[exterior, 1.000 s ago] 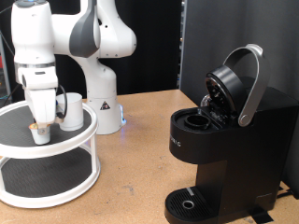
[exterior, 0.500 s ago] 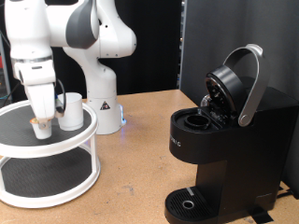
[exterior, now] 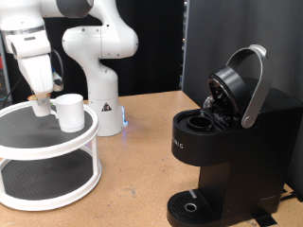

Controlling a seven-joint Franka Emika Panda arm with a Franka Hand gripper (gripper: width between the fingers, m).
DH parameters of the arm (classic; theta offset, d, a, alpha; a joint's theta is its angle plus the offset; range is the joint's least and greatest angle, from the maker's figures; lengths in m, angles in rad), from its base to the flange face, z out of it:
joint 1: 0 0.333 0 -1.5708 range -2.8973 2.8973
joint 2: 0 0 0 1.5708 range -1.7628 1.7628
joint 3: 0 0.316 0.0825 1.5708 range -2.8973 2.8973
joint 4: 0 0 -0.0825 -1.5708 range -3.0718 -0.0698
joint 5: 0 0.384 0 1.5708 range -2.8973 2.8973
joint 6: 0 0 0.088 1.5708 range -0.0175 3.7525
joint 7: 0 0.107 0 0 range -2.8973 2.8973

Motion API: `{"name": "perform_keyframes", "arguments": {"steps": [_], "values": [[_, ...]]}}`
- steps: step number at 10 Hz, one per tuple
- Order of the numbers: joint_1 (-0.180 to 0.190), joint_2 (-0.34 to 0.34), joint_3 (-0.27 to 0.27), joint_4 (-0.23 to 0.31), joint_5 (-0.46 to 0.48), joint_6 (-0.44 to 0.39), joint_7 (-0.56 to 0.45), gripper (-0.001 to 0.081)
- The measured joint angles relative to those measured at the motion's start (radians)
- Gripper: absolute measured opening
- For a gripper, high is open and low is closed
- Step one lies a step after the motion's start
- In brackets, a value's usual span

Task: Make a cup of coffee with the keurig machine

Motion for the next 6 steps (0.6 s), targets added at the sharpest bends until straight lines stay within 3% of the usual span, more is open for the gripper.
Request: {"name": "perform_keyframes", "arguments": {"steps": [2, 6], "values": [[0.0, 0.001, 0.0, -0.004, 0.015, 0.001, 0.002, 0.0448], [0.046, -0.007, 0.011, 0.051, 0.235, -0.103, 0.045, 0.0448]]}}
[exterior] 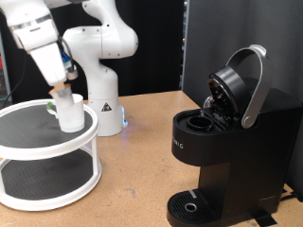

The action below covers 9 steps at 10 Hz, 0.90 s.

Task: Make a cup of coffee with the keurig machine

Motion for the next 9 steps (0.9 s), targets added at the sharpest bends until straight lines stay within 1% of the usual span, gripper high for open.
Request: {"name": "perform_keyframes", "arguments": {"steps": [2, 3, 4, 6, 7, 9], "values": [[0.018, -0.001, 0.029, 0.045, 0.063, -0.023, 0.08, 0.0448], [0.019, 0.003, 0.039, 0.061, 0.067, -0.037, 0.114, 0.0448], [0.019, 0.003, 0.037, 0.058, 0.065, -0.037, 0.104, 0.0448], [0.022, 0.005, 0.04, 0.052, 0.1, -0.037, 0.116, 0.0448], [0.029, 0.01, 0.054, 0.053, 0.127, -0.037, 0.15, 0.0448], [0.057, 0.027, 0.091, 0.07, 0.188, -0.04, 0.227, 0.0448]]}}
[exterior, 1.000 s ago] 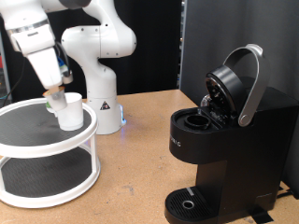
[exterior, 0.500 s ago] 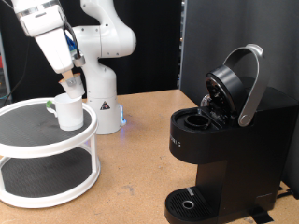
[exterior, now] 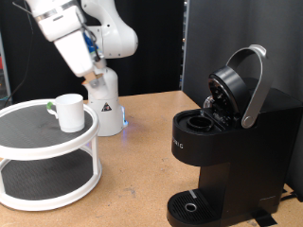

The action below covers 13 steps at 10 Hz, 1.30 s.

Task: Make a cup of coffee with the keurig machine

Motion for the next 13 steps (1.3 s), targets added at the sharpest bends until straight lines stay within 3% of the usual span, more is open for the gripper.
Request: {"name": "perform_keyframes", "arguments": {"steps": [4, 6, 10, 13], "values": [[0.054, 0.053, 0.068, 0.075, 0.069, 0.0, 0.091, 0.0448], [0.06, 0.088, 0.105, 0.11, 0.068, 0.011, 0.159, 0.0448], [0.073, 0.092, 0.12, 0.092, 0.135, 0.071, 0.154, 0.0448], [0.113, 0.115, 0.149, 0.134, 0.193, 0.047, 0.153, 0.0448]]}}
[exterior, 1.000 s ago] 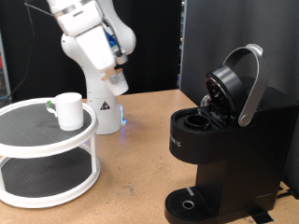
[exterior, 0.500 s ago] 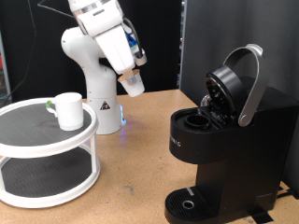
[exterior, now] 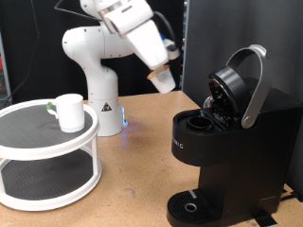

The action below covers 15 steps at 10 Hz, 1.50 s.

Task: Make a cup of coffee with the keurig machine

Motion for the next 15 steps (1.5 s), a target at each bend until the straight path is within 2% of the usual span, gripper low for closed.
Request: {"name": "perform_keyframes", "arguments": {"steps": [3, 6, 8, 12, 15], "values": [[0.021, 0.031, 0.021, 0.047, 0.011, -0.003, 0.0, 0.0448], [0.022, 0.053, 0.034, 0.072, 0.011, 0.008, 0.023, 0.0448], [0.022, 0.055, 0.037, 0.072, 0.011, 0.014, 0.037, 0.0448], [0.022, 0.059, 0.048, 0.051, -0.003, 0.01, -0.003, 0.0448], [0.023, 0.088, 0.08, 0.038, -0.008, 0.064, -0.004, 0.0448]]}}
